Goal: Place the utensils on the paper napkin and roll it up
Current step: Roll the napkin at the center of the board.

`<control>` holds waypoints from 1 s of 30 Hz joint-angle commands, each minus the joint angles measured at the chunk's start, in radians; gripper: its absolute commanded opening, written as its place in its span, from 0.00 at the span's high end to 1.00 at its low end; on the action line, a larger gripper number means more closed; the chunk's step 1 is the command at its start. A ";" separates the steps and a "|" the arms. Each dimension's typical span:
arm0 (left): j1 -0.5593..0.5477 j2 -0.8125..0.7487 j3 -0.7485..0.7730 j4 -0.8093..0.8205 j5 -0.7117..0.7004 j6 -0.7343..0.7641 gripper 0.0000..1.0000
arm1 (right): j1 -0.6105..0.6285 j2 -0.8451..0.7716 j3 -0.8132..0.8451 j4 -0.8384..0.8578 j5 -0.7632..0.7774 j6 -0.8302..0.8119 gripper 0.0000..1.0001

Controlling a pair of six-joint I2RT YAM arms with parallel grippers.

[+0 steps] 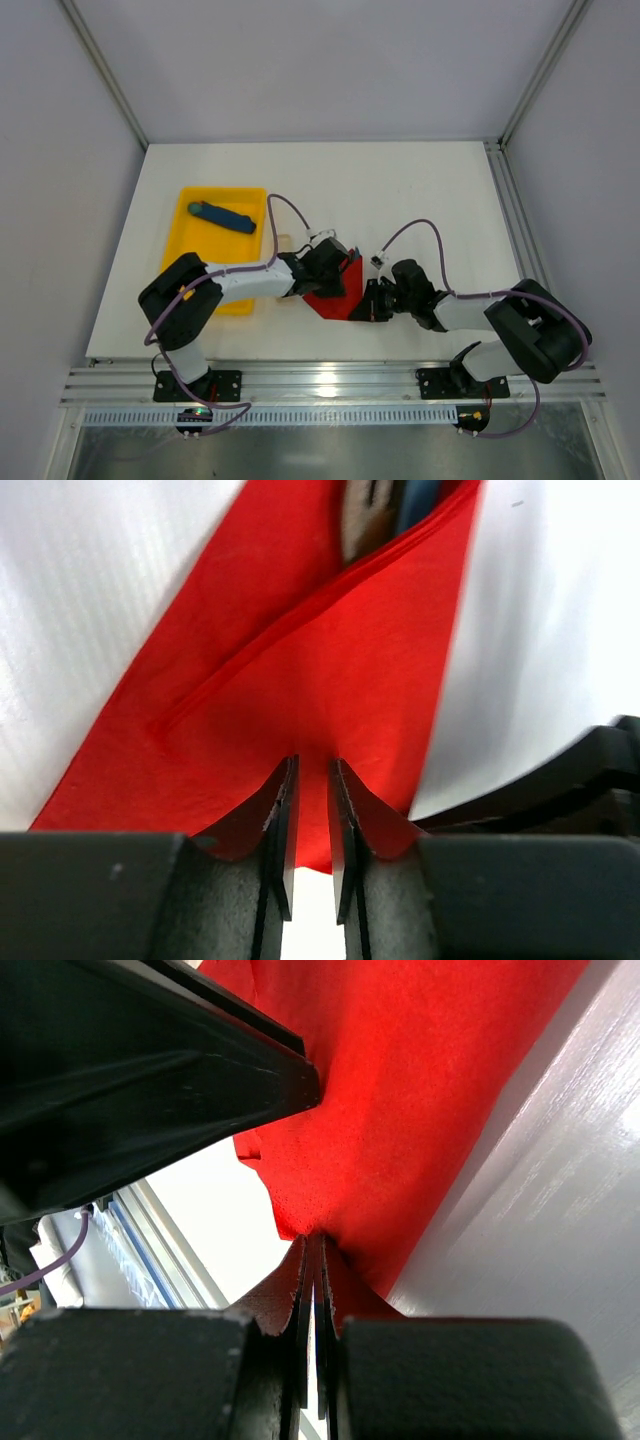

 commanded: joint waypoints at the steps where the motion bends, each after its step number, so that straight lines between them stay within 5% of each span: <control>1: -0.002 0.013 -0.030 0.012 -0.036 0.000 0.79 | 0.004 -0.036 0.001 0.007 0.015 0.002 0.94; 10: -0.002 0.028 -0.038 0.004 -0.045 0.007 0.81 | 0.004 -0.120 0.041 -0.107 0.038 -0.027 0.94; 21: -0.002 0.025 -0.060 0.009 -0.048 0.013 0.82 | 0.004 -0.046 -0.028 -0.027 0.054 -0.027 0.95; 30: -0.008 0.034 -0.060 0.015 -0.046 0.013 0.82 | -0.037 -0.169 0.105 -0.219 0.075 -0.076 0.94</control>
